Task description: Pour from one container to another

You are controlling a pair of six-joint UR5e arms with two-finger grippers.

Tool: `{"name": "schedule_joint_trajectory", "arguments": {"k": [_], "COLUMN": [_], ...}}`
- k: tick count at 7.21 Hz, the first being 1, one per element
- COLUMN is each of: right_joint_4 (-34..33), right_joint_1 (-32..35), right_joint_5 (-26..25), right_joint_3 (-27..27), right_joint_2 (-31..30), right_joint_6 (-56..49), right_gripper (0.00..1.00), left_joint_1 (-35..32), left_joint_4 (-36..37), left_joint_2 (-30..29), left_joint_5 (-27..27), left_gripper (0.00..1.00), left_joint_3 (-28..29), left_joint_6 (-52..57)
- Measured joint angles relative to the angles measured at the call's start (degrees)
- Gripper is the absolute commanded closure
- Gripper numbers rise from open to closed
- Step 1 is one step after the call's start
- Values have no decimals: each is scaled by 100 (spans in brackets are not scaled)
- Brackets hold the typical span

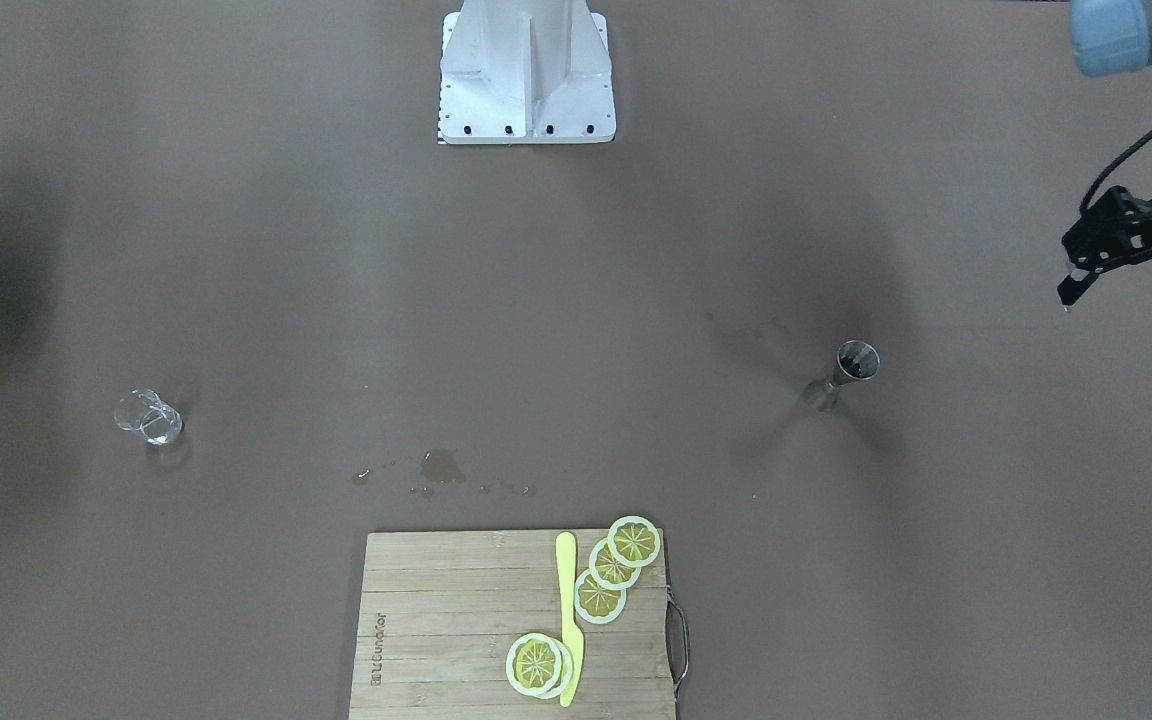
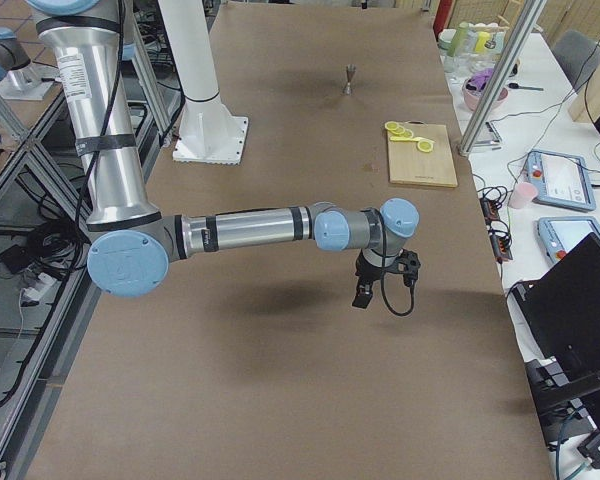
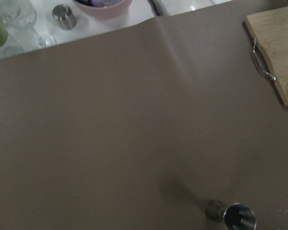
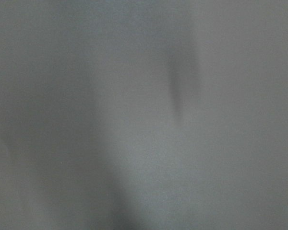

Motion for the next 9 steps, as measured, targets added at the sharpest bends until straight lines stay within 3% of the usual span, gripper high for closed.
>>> {"name": "schedule_joint_trajectory", "arguments": {"k": [1,3,6,9], "right_joint_4": [2,-3,4,11], "right_joint_1": [66,275,742,824], "right_joint_5": [-11,-26,-66,-174], "right_joint_3": [13,0,56,196], "right_joint_2": [-12,-38,-139,-136], "right_joint_6": [-31,-439,-1560,-1708], "right_gripper": [0,0,0,0], "left_joint_1": [-354,-841,-1534,-1810], "left_joint_4": [11,21,25,79], "left_joint_2": [331,1032,2153,2413], "left_joint_5": [-409,-653,-252,-164], "left_gripper": [3,2,2,2], "left_joint_3": [267,695,782,675], "left_joint_6": [562,1259,2539,2538]}}
